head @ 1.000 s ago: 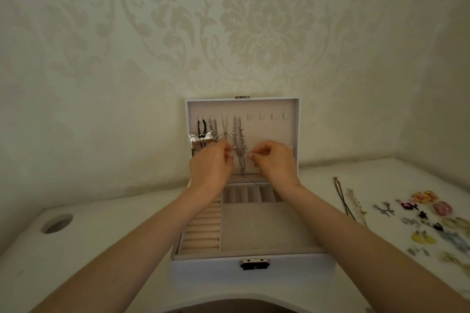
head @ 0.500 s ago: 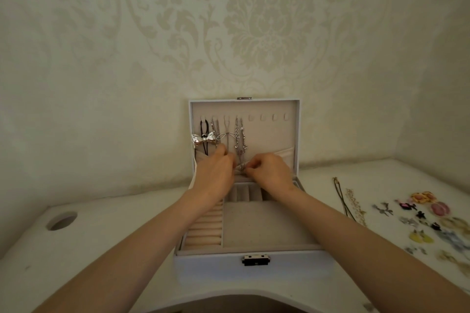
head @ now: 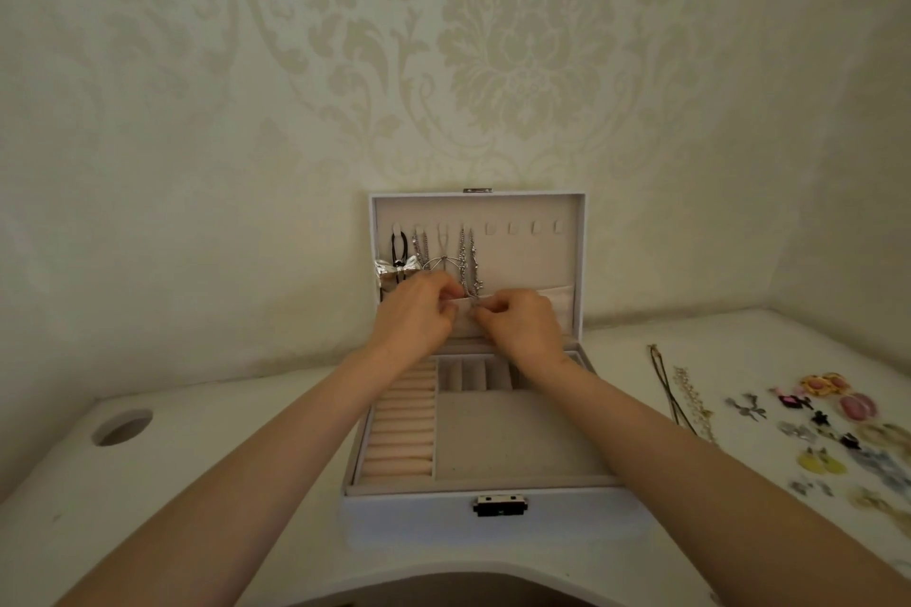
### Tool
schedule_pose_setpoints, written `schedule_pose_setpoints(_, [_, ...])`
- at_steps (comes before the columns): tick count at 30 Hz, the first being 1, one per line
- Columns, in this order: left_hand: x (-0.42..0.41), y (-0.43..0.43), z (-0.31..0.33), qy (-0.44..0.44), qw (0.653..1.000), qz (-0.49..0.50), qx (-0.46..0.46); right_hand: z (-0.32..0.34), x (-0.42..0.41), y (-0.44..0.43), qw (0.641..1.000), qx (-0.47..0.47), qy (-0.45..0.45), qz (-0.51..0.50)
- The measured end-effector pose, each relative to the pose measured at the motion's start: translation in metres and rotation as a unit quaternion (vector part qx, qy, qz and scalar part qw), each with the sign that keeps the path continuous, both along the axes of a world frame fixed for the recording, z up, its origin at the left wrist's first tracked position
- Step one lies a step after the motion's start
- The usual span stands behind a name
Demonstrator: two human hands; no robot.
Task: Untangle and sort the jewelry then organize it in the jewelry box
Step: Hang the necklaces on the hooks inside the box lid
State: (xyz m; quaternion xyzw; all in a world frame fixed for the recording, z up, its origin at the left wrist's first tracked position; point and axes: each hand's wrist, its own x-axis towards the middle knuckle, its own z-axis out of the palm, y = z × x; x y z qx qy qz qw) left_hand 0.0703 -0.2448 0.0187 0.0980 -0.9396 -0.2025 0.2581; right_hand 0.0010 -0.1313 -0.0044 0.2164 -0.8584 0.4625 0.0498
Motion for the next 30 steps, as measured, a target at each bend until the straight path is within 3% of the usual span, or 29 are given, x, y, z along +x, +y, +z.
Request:
schedule_pose_setpoints(4, [-0.004,0.002,-0.006,-0.016,0.999,-0.003,-0.046,0.023,-0.007,0.013,0.972,-0.195,-0.111,0.074])
schedule_pose_setpoints(8, [-0.002,0.003,-0.011,-0.028,0.998,-0.021,-0.059,0.046,-0.009,0.018,0.948,-0.263,-0.138,0.116])
schedule_pose_setpoints(13, [0.003,0.000,-0.012,-0.030,0.997,-0.034,-0.058,0.043,-0.020,0.015,0.979,-0.164,-0.096,0.072])
schedule_pose_setpoints(17, [0.004,-0.001,-0.013,-0.029,0.997,-0.043,-0.062,0.031,-0.024,0.019,0.998,-0.052,0.010,0.030])
schedule_pose_setpoints(30, [0.005,-0.002,-0.010,-0.025,0.997,-0.047,-0.048,0.013,-0.010,0.022,0.976,0.166,0.139,0.023])
